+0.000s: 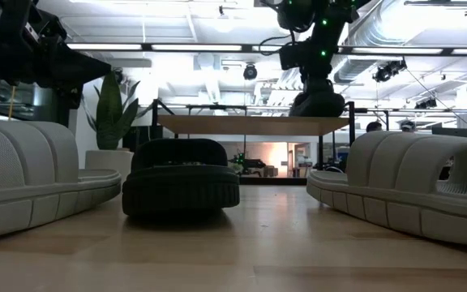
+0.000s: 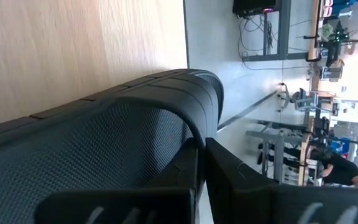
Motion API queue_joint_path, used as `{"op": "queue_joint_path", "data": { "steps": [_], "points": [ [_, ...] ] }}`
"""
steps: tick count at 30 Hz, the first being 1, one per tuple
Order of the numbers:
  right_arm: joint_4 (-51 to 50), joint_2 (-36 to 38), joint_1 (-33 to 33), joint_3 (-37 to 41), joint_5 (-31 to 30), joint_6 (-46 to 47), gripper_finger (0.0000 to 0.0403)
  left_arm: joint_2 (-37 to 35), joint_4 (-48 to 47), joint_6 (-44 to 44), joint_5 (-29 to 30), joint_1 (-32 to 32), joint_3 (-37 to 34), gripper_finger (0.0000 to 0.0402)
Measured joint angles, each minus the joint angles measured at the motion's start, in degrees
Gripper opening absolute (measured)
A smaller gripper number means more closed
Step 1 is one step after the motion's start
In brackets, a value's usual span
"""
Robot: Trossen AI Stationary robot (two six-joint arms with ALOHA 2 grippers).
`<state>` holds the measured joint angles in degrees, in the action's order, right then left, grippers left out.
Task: Pick and place slides into the shelf
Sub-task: Put the right black slide on the shelf
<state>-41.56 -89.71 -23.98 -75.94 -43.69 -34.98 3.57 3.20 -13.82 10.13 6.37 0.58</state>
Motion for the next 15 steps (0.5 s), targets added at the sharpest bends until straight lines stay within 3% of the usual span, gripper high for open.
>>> {"op": "queue_joint_path", "data": {
  "steps": [15],
  "points": [
    [-2.6, 0.0, -1.3, -0.1, 4.2, 1.2, 0.0000, 0.0, -0.1, 0.0, 0.0, 0.0, 0.0, 0.0001]
  ]
}}
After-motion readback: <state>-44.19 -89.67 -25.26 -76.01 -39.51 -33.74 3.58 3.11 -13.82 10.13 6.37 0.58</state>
